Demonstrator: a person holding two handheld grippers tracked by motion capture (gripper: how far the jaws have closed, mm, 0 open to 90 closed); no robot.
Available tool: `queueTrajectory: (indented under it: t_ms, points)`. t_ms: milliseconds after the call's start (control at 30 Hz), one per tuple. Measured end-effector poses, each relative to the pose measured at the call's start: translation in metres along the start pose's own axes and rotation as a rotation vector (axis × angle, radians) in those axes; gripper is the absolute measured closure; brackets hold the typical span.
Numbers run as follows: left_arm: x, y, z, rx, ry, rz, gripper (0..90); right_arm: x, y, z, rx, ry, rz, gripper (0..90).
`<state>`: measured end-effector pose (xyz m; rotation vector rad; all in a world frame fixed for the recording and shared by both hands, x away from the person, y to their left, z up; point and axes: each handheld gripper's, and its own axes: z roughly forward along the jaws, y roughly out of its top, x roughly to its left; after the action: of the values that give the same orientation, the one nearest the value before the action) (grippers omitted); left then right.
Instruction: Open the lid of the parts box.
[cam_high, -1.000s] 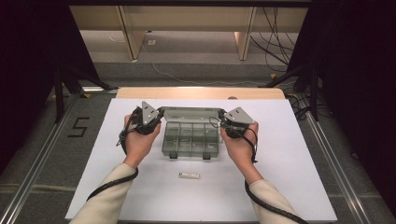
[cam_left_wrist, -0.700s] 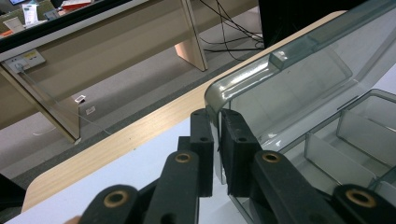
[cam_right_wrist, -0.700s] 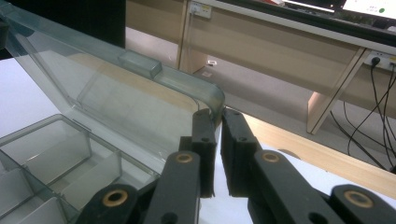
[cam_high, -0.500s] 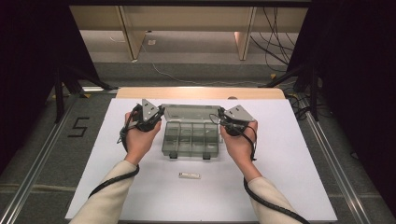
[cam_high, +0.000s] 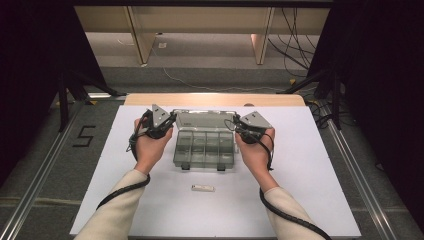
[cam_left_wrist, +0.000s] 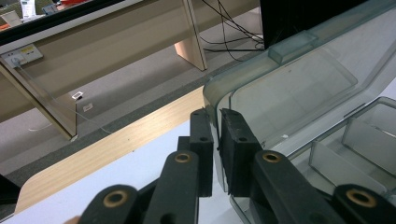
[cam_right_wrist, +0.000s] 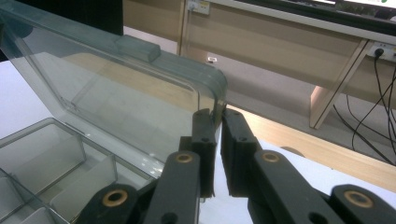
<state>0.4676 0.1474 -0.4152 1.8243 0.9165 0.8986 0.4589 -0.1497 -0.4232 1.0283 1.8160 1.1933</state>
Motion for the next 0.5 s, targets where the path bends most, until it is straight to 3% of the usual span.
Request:
queueTrajectory:
  t_ms: [500]
  points:
    - [0.0018,-0.0005,0.0067,0.003,0.004,-0.012,83.1,-0.0024,-0.0012,0.0058,-0.001,0.003,0.004,84.8]
